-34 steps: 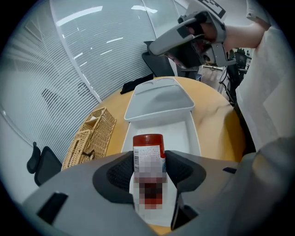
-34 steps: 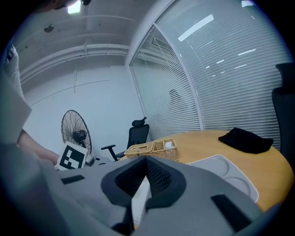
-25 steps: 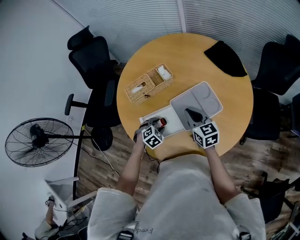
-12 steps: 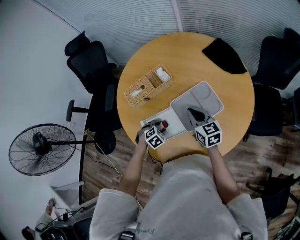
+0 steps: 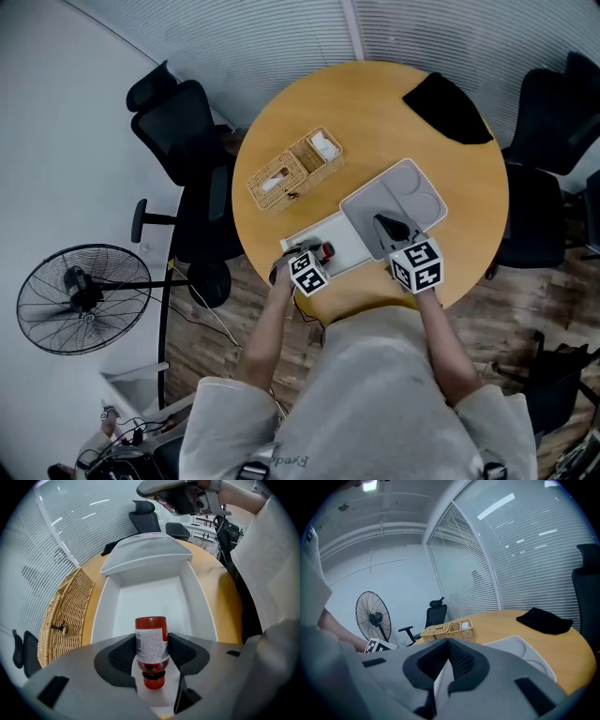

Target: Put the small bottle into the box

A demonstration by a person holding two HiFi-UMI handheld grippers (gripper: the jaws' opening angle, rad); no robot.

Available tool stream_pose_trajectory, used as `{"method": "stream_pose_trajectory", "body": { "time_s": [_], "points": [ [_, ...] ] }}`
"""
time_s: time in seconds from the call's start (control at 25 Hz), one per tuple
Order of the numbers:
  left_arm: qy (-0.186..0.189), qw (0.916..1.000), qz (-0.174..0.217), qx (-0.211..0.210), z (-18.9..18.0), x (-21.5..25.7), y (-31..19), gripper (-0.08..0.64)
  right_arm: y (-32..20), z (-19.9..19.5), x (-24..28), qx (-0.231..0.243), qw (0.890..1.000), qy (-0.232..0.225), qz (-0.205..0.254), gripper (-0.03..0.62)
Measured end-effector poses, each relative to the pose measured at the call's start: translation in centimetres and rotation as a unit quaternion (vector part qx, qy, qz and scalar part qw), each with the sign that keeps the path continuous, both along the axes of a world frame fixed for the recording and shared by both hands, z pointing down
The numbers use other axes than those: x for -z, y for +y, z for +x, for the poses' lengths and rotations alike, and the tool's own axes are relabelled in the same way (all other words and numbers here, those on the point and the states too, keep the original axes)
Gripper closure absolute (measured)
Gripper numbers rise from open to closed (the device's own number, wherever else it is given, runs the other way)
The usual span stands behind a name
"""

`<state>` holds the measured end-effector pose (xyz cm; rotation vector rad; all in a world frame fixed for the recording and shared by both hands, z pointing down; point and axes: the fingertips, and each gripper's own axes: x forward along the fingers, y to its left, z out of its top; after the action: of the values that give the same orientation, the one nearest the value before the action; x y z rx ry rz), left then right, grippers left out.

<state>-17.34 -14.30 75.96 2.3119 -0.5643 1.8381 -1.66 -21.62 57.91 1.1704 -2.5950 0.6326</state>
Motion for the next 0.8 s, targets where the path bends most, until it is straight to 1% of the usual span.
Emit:
{"method": "stream_pose_trajectory", "body": {
  "time_s": [0.16,0.36,0.6,0.8],
  "points": [
    [0.002,1.0000,-0.006,0.005,-0.22,-0.16,-0.06,0.327,0.00,0.22,-0.01,-0.005,1.000,0.000,-0.001,0.574],
    [-0.016,0.9997,-0.013,-0.015,-0.56,-0.37,0.35,0.327,0.18,0.16,-0.03,-0.002,1.000,0.002,0.001,0.574],
    [-0.017,0.9997,-0.016,-0.003,-0.91,-0.40,0.28,0.327,0.30,-0.11,-0.04,0.003,1.000,0.002,0.002,0.574],
    [-0.024,0.9996,-0.013,-0.002,-0.83,-0.67,0.31,0.322,0.45,-0.28,-0.15,0.008,1.000,0.004,0.002,0.574]
  ]
}}
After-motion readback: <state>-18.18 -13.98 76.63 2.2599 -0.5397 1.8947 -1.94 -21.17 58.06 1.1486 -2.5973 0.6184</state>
